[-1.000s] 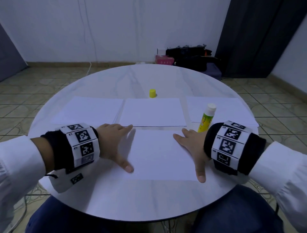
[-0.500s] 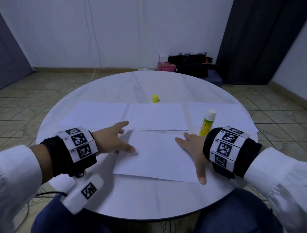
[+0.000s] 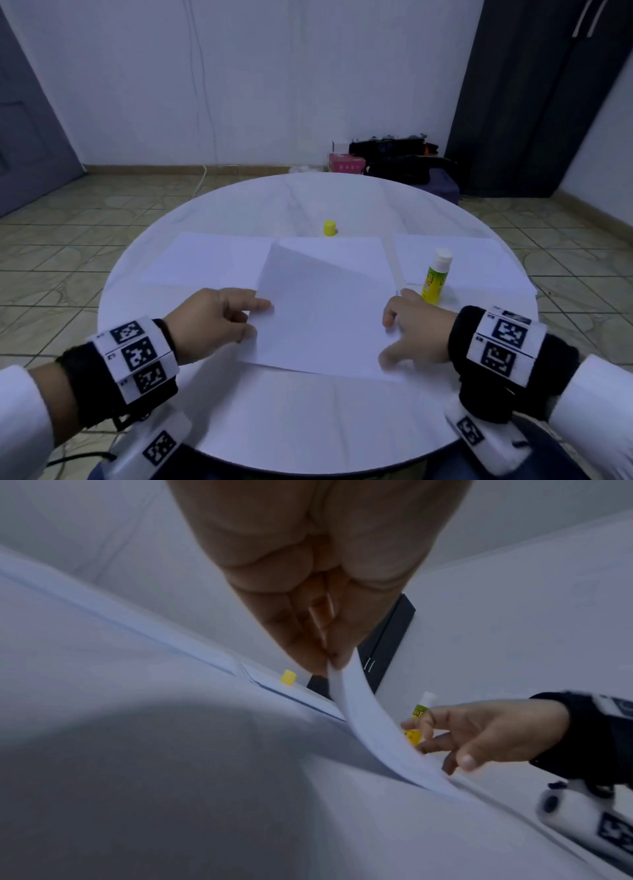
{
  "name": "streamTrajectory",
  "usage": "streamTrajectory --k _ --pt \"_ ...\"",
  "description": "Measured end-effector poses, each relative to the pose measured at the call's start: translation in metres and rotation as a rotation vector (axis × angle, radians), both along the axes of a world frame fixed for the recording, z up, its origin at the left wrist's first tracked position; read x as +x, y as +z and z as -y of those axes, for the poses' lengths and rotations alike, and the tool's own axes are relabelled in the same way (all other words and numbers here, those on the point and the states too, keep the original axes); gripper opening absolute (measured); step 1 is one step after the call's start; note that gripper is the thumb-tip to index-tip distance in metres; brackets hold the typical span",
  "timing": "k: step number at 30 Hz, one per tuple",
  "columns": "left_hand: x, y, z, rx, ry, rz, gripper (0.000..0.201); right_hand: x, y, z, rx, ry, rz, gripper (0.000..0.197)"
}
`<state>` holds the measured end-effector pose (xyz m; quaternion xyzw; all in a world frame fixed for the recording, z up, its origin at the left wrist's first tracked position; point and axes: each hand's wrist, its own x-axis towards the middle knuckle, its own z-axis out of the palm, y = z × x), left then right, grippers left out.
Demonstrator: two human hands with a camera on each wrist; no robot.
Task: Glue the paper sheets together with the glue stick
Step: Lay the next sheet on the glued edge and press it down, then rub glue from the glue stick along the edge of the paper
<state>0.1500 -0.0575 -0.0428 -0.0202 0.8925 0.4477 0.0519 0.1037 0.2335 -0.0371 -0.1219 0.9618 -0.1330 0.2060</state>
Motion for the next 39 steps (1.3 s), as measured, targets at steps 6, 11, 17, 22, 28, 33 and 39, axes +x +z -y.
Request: streamTrajectory --k 6,11,17,22,28,33,39 --pt "-0.014 0.004 0.016 0.045 0.065 -0.081 0.048 -0.015 0.003 0.019 -0.485 -0.331 0.026 0.036" --pt "-0.054 0.013 0.009 -0.006 0.137 -0.041 0.035 -0.043 0.012 0.035 -0.436 -0.366 -0.126 0.040" --pt "-0.112 0.018 -0.014 -0.373 0.059 0.062 0.040 -0.092 0.019 0.053 -0.137 -0.351 -0.202 0.039" --pt "-0.137 0.013 -0.033 -0.625 -0.004 0.120 0.041 -0.111 0.009 0.057 0.149 -0.231 -0.179 0.036" --pt "-0.145 0.000 -0.040 -0.797 -0.065 0.232 0.066 -0.100 0.017 0.058 0.282 -0.241 -0.013 0.044" --pt "-0.148 -0.006 -0.036 -0.816 -0.085 0.271 0.112 -0.109 0.004 0.056 0.254 -0.243 -0.008 0.100" --pt "-0.147 -0.004 -0.035 -0.819 -0.063 0.245 0.099 -0.108 0.003 0.053 0.202 -0.252 -0.064 0.077"
